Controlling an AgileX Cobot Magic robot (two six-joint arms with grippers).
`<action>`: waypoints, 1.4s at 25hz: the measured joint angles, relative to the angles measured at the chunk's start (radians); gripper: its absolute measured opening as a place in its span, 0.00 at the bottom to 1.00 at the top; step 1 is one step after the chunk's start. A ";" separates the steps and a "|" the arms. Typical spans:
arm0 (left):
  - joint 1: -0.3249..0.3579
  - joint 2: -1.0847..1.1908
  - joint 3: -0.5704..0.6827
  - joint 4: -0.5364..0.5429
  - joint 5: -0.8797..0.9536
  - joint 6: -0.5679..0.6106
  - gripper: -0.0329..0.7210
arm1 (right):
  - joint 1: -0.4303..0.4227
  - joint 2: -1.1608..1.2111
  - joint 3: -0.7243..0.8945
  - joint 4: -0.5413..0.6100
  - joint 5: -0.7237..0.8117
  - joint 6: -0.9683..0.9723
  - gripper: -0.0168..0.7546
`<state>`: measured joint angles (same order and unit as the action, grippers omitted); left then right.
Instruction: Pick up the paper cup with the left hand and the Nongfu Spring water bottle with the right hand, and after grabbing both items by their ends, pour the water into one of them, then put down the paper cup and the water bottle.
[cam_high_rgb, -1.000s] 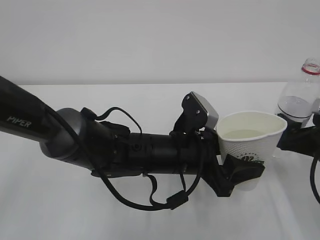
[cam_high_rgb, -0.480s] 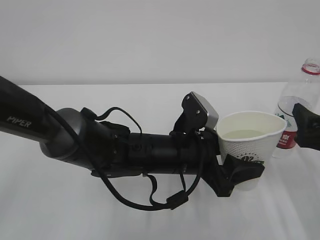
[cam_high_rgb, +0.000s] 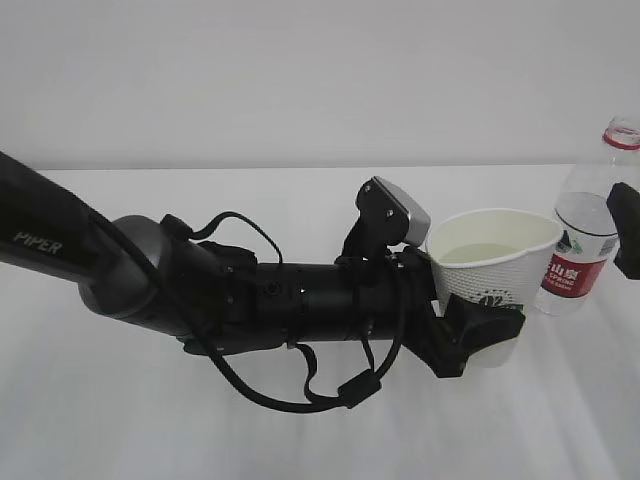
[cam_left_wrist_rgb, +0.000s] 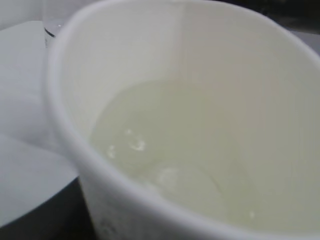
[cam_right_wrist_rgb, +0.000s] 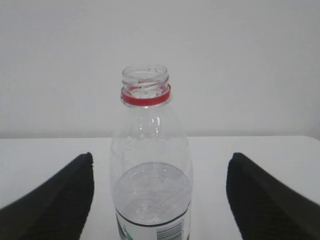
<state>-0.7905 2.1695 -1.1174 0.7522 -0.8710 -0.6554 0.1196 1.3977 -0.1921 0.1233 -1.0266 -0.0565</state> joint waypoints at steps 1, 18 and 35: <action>0.004 0.000 0.000 -0.005 0.000 0.000 0.69 | 0.000 -0.007 0.000 -0.002 0.000 0.000 0.83; 0.204 0.000 0.000 -0.012 -0.046 0.000 0.69 | 0.000 -0.011 0.000 -0.030 0.056 0.004 0.81; 0.353 0.000 0.013 0.087 -0.142 0.000 0.69 | 0.000 -0.011 0.000 -0.032 0.060 0.004 0.79</action>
<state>-0.4375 2.1695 -1.1048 0.8397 -1.0131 -0.6554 0.1196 1.3868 -0.1921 0.0915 -0.9668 -0.0529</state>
